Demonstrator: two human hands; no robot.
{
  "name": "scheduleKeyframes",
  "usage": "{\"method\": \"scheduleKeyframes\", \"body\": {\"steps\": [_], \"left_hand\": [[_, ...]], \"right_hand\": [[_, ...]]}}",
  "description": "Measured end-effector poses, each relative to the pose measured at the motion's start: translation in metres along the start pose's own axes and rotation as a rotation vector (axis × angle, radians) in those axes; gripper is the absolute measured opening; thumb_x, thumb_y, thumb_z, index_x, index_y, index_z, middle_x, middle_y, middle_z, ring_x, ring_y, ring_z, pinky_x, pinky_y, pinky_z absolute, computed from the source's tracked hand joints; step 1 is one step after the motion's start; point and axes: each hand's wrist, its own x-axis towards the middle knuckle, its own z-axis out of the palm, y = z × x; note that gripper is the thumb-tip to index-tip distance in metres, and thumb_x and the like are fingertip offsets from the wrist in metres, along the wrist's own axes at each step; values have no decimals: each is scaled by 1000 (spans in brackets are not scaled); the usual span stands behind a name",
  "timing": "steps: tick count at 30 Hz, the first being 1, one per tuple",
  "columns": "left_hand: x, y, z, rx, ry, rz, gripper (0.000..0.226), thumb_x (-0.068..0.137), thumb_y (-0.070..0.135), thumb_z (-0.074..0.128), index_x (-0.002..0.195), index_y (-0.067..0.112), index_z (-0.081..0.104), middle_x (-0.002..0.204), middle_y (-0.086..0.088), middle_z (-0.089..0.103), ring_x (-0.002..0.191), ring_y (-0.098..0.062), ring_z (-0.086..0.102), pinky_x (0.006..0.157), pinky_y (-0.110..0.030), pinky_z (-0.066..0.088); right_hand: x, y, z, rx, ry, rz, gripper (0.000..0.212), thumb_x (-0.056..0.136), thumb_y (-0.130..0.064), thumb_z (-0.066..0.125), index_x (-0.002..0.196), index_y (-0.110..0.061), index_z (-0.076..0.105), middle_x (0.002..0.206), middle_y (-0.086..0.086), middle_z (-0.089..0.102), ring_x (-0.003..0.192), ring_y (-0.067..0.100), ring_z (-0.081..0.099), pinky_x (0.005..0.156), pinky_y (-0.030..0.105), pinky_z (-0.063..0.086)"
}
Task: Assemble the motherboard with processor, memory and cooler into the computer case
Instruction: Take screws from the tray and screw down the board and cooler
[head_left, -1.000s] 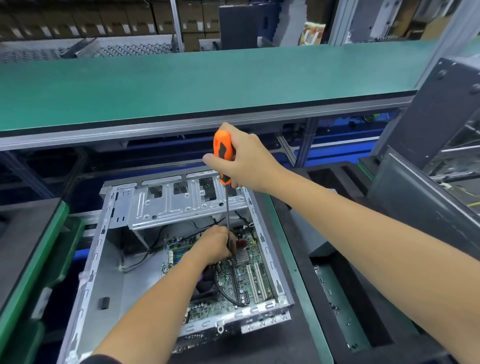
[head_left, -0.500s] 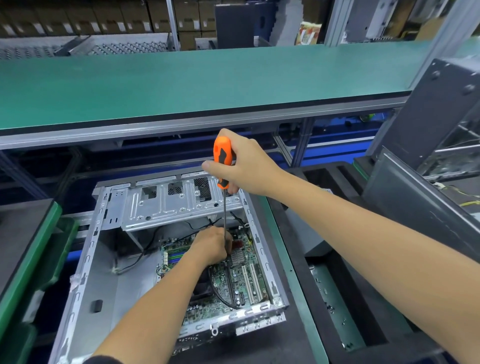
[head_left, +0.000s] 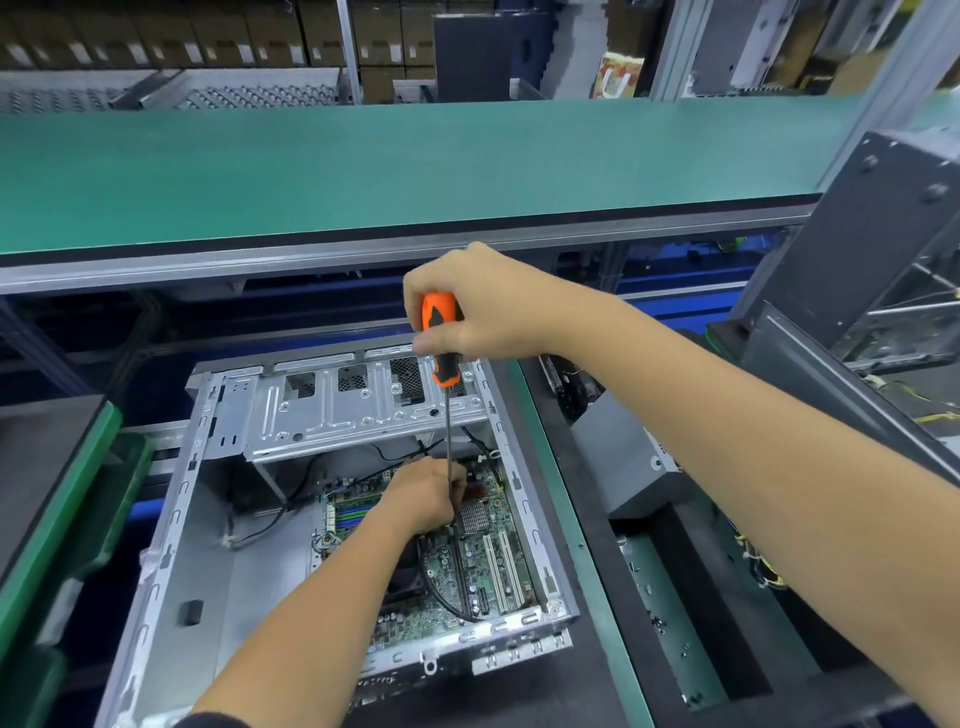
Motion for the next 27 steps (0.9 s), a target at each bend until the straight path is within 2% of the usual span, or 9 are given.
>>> {"method": "scheduleKeyframes", "body": {"steps": [6, 10, 13, 15, 17, 20, 23, 25, 27], "left_hand": [[-3, -2, 1, -88, 20, -3, 29, 74, -2, 57, 76, 27, 56, 89, 5, 60, 83, -17, 58, 62, -27, 44], [-1, -3, 1, -141, 26, -20, 29, 75, -2, 57, 66, 25, 57, 85, 5, 60, 84, -17, 58, 63, -26, 43], [1, -5, 2, -203, -9, -36, 22, 76, 2, 62, 69, 22, 61, 85, 3, 63, 83, -17, 60, 65, -27, 47], [1, -14, 4, -368, -13, -24, 12, 74, 5, 70, 75, 16, 67, 86, 3, 65, 83, -15, 61, 68, -24, 46], [-3, -25, 1, -585, -1, -8, 11, 72, 7, 76, 79, 12, 69, 87, 6, 67, 85, -12, 61, 69, -21, 44], [-6, -34, -3, -749, 28, -15, 23, 74, 0, 68, 68, 23, 69, 87, 11, 70, 88, -13, 63, 73, -23, 49], [-5, -35, -2, -752, 69, -48, 37, 78, -4, 57, 56, 25, 64, 89, 2, 73, 92, -22, 64, 83, -35, 50], [-5, -33, -1, -667, 94, -46, 36, 80, -3, 53, 57, 22, 61, 89, -6, 71, 91, -25, 63, 82, -35, 50], [-4, -31, 1, -600, 104, -24, 33, 80, -1, 51, 57, 21, 58, 89, -10, 70, 86, -26, 62, 75, -33, 50]], "right_hand": [[13, -13, -2, -265, -113, 99, 40, 92, -48, 53, 78, -11, 57, 70, 5, 60, 67, 24, 58, 51, 30, 37], [17, -22, -14, -246, -339, 125, 31, 97, -28, 42, 104, -6, 64, 114, 8, 56, 85, 30, 62, 77, 43, 51], [19, -27, -15, -263, -304, 42, 22, 91, -12, 47, 97, -17, 67, 97, -1, 64, 85, 20, 59, 72, 36, 50], [20, -26, -10, -317, -215, 50, 18, 90, -15, 50, 82, -17, 66, 75, -1, 61, 71, 17, 53, 56, 29, 40], [22, -25, -5, -410, -156, 96, 29, 95, -25, 46, 70, -15, 55, 66, 1, 51, 61, 18, 45, 49, 27, 28], [23, -24, -3, -467, -196, 127, 33, 99, -36, 38, 74, -17, 49, 77, 2, 48, 65, 20, 47, 54, 31, 33], [19, -27, -12, -272, -352, 111, 11, 93, -19, 43, 99, -18, 52, 107, -1, 46, 81, 25, 55, 71, 40, 45], [19, -29, -14, -243, -351, 91, 19, 88, -7, 45, 98, -20, 54, 102, -3, 53, 78, 14, 53, 66, 34, 45], [19, -30, -9, -269, -267, 96, 10, 90, -13, 49, 86, -19, 57, 84, -1, 62, 69, 0, 46, 57, 30, 40]]}}
